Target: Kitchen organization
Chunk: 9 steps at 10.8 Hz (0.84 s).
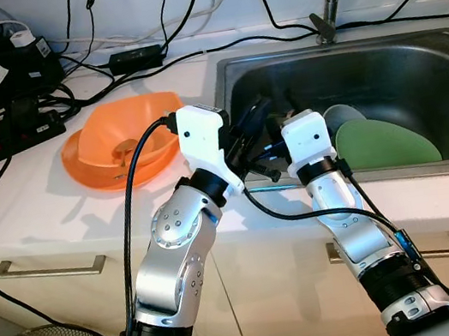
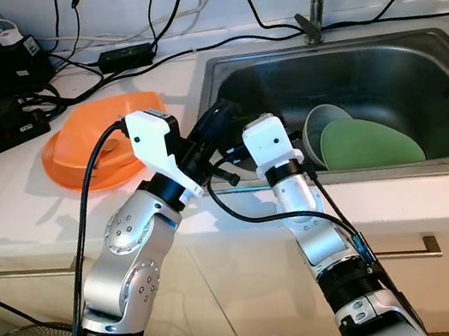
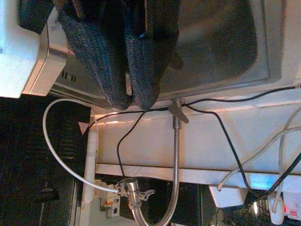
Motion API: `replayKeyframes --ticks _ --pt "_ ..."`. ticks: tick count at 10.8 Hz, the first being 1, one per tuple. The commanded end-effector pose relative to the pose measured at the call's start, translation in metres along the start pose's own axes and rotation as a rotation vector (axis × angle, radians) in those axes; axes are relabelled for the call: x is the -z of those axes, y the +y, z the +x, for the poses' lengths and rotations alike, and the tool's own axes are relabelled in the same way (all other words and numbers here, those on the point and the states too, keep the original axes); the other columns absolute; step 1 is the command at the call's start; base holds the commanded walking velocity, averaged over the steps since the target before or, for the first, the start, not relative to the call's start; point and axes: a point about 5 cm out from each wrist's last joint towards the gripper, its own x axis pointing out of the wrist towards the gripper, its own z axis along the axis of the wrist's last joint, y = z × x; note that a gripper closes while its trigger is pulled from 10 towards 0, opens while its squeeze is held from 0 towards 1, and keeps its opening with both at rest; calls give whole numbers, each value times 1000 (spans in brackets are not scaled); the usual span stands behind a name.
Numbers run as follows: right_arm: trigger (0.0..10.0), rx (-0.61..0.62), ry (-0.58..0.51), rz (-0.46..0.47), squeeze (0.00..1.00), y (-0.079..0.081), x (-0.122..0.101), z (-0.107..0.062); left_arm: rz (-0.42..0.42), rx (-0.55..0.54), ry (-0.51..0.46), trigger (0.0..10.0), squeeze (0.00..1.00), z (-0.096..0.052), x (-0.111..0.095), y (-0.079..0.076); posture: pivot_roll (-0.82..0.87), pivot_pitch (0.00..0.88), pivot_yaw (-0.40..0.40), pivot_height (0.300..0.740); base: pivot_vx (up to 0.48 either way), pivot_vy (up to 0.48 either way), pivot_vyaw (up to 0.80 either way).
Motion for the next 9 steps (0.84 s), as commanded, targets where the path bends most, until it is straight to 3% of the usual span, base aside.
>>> replayKeyframes --ticks 1,9 --pt "0 0 -31 13 0 1 -7 3 17 7 12 10000 0 -2 0 0 82 0 79 740 0 0 0" --pt "0 0 -35 24 0 1 -7 3 39 -42 45 10000 0 -2 6 7 79 0 80 740 0 0 0"
